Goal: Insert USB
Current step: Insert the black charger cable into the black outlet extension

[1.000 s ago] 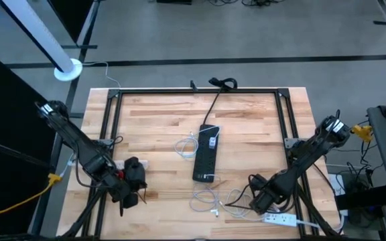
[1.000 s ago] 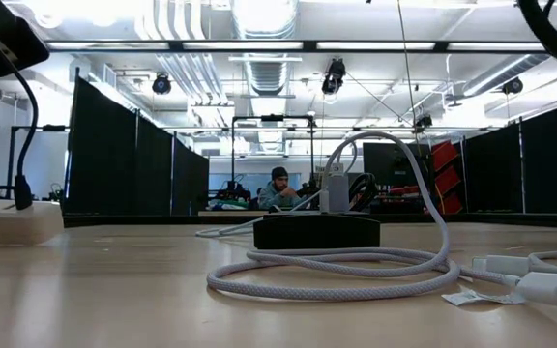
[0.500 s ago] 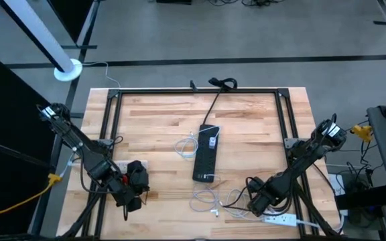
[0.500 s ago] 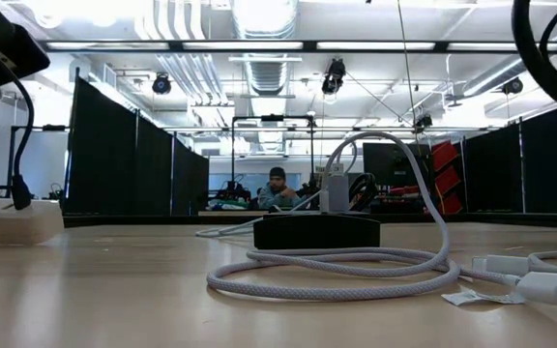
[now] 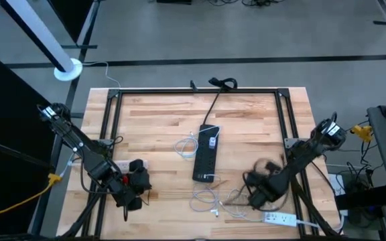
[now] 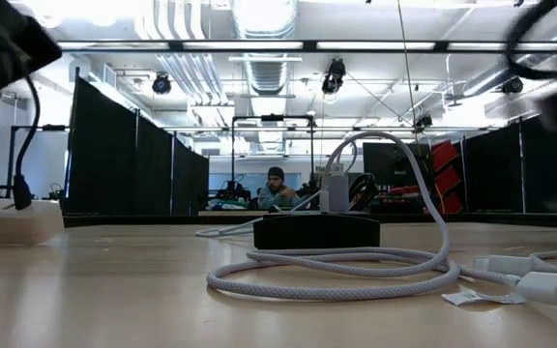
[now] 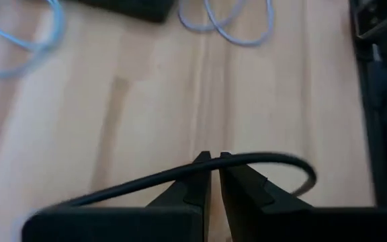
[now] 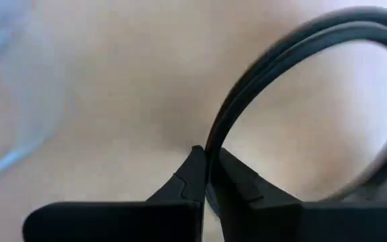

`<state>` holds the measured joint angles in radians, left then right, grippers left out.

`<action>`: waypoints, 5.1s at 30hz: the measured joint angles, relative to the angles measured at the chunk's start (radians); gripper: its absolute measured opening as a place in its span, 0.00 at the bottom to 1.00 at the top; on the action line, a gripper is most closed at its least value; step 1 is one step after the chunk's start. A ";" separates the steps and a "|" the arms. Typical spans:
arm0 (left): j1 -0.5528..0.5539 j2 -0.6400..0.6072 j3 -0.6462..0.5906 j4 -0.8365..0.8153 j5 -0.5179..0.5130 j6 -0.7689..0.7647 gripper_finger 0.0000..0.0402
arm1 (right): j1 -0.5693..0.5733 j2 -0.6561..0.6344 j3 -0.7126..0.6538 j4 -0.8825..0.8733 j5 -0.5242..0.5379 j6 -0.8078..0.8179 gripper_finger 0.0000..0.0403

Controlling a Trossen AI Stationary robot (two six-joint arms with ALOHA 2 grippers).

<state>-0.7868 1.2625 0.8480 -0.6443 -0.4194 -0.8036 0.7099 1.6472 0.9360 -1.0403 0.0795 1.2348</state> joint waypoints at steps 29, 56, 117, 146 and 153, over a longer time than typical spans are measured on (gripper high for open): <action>0.569 -0.001 -0.006 -0.184 0.309 0.507 0.05 | -0.500 -0.062 0.446 0.583 0.429 -1.505 0.01; 0.763 -0.122 0.382 -0.061 1.169 0.905 0.07 | -0.728 -0.055 0.278 0.919 -0.011 -1.587 0.01; 0.769 -0.155 -0.320 0.555 0.167 0.899 0.49 | -0.642 -0.093 0.281 0.960 -0.159 -1.542 0.01; 0.771 0.045 -0.286 0.727 -0.075 1.184 0.09 | -0.645 -0.048 0.275 0.971 -0.166 -1.549 0.01; 0.771 0.045 -0.286 0.721 -0.064 1.172 0.06 | -0.634 -0.050 0.290 1.026 -0.166 -1.588 0.01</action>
<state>-0.0158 1.3075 0.5617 0.0765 -0.4831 0.3683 0.0761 1.5971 1.2262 -0.0145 -0.0864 -0.3535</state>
